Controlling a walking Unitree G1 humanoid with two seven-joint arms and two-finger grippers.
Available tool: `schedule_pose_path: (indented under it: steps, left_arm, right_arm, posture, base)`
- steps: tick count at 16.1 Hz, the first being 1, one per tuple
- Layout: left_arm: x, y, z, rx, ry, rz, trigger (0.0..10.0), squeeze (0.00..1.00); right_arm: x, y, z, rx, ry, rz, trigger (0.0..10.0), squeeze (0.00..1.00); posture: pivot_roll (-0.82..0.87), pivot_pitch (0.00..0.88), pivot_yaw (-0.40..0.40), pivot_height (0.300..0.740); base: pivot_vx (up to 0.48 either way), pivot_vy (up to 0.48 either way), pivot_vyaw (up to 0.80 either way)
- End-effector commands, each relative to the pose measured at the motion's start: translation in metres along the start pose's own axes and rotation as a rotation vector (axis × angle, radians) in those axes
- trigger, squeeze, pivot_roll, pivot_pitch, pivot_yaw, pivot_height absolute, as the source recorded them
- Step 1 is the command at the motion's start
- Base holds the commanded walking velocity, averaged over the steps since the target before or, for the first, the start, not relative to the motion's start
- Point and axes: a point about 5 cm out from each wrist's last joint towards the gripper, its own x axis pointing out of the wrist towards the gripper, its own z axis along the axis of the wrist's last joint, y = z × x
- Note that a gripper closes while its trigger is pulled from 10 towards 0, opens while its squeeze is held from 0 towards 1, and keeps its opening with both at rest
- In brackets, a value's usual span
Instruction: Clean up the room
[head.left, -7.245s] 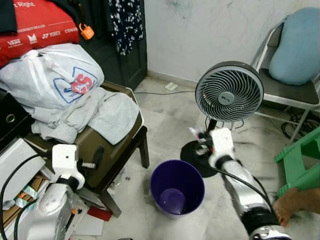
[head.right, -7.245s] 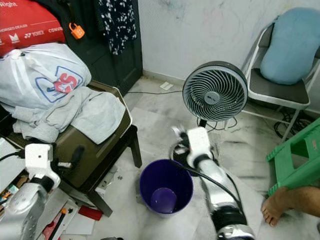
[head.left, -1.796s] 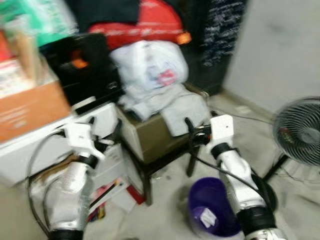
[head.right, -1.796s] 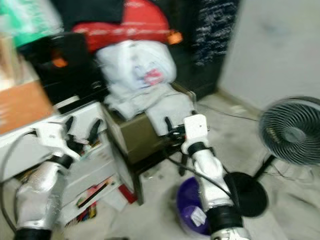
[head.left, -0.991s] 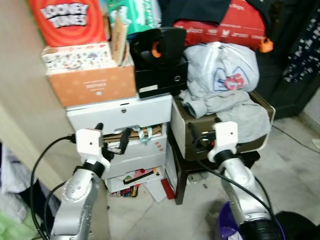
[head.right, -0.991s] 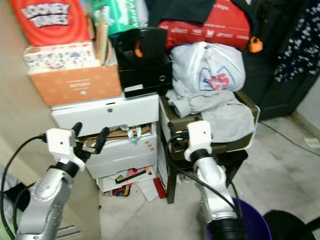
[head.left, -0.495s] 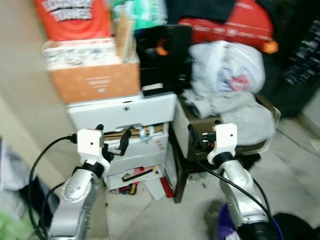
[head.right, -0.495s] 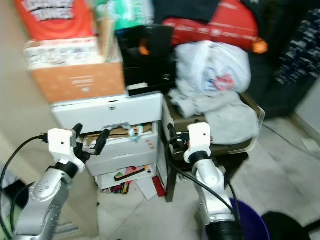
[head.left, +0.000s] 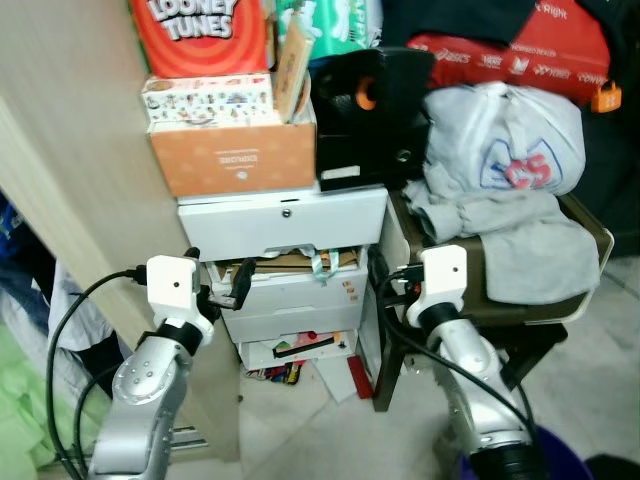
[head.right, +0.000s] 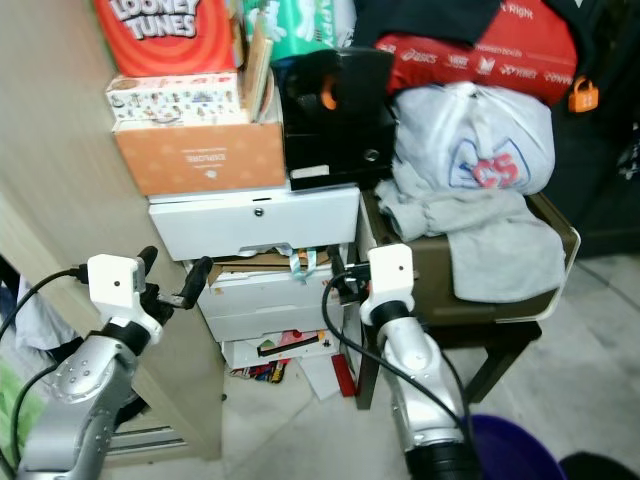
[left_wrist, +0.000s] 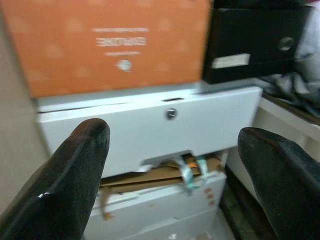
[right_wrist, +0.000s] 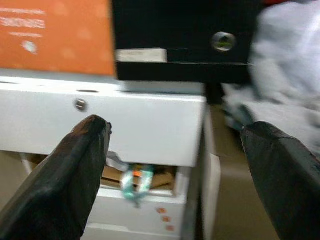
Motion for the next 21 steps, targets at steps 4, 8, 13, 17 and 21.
schedule_pose_path:
  steps: [4,8,13,17,21]
  left_arm:
    - [0.005,-0.001,0.004,-0.003,-0.006,-0.011,10.0,0.00]
    - [0.015,-0.003,0.009,-0.014,-0.018,-0.057,10.0,0.00]
    - [0.012,-0.007,0.020,-0.026,-0.093,-0.129,10.0,0.00]
    - [0.005,-0.006,0.026,-0.068,-0.161,-0.119,10.0,0.00]
    - [0.003,0.017,0.051,-0.010,-0.303,0.069,10.0,0.00]
  right_arm:
    - [0.004,-0.003,0.001,0.010,0.000,-0.020,10.0,0.00]
    - [0.014,-0.005,0.007,-0.014,-0.023,-0.031,10.0,0.00]
    - [0.021,-0.006,0.011,-0.007,-0.047,-0.037,10.0,0.00]
    - [0.022,-0.007,0.009,-0.031,-0.046,-0.033,10.0,0.00]
    - [0.024,-0.004,0.021,-0.066,-0.105,-0.009,10.0,0.00]
  posture:
    - [0.00,0.004,0.021,0.740]
    - [0.00,0.000,0.021,0.740]
    - [0.00,0.000,0.012,0.740]
    - [0.00,0.000,-0.001,0.740]
    - [0.01,0.000,-0.008,0.740]
  base:
    - [0.000,0.000,0.00]
    - [0.000,0.000,0.60]
    - [0.000,0.000,0.21]
    - [0.000,0.000,0.40]
    - [0.000,0.000,0.40]
